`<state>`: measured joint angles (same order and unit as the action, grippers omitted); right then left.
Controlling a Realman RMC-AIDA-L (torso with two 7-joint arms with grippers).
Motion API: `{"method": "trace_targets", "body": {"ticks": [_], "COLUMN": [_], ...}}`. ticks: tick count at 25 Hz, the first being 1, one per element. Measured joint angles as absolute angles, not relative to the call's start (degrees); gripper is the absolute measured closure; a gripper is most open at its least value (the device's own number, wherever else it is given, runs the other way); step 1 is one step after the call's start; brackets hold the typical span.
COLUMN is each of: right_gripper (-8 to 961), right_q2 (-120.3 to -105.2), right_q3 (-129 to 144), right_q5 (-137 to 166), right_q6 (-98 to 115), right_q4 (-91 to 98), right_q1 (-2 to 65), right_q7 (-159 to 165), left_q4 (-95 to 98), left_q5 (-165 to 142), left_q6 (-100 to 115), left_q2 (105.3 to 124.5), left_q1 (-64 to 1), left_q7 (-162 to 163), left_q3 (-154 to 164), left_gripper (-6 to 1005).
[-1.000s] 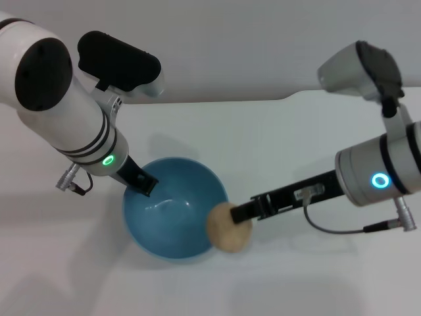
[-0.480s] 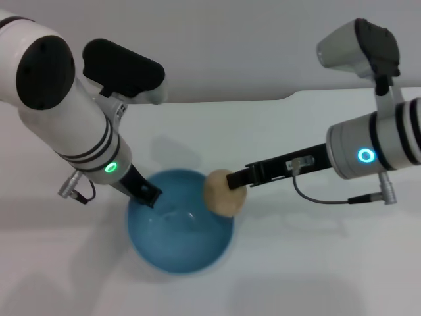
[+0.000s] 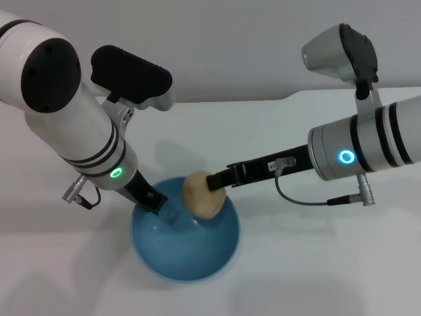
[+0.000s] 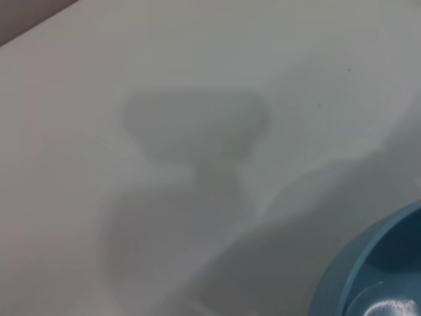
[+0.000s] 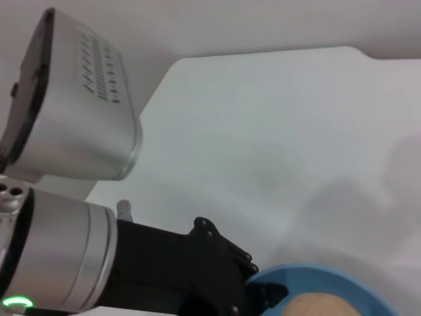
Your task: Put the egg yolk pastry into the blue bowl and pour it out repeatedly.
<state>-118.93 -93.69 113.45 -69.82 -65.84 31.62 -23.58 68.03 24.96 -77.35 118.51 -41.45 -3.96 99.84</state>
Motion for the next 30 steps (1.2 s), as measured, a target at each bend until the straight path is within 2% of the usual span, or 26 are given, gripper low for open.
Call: {"method": "trace_targets", "body": {"ticks": [11,20,28,30], "right_gripper": [924,804,707,707], "right_q2": [-118.94,-119.03,-118.70,-118.67], "right_q3": [-93.0,-93.1,-99.3,-101.3], "right_q5": [110.8,102.4,98.9,98.9], "right_q6": [-68.1,-66.3,-66.2,-66.0], "right_q4": [-63.0,-57.5,-63.5,-64.6], "right_q1": [30.3,31.5,23.8,21.6], "right_q7": [-26.3,-32.0,-31.1,-30.9], "left_q4": [68.1,68.3,68.2,68.2], "left_q5": [25.0,25.1,25.1,25.0], "left_q6": [-77.4,-77.1,-73.4,-72.9], "left_q2": [118.50,118.54,118.35,118.32], "left_q1": [-41.9,-42.0,-40.3,-40.0], "left_q7": [-4.0,-4.0,-4.0,-4.0], "left_q3": [99.9,100.0,100.1,100.1], "left_gripper": [1001,1001,1000,1000]}}
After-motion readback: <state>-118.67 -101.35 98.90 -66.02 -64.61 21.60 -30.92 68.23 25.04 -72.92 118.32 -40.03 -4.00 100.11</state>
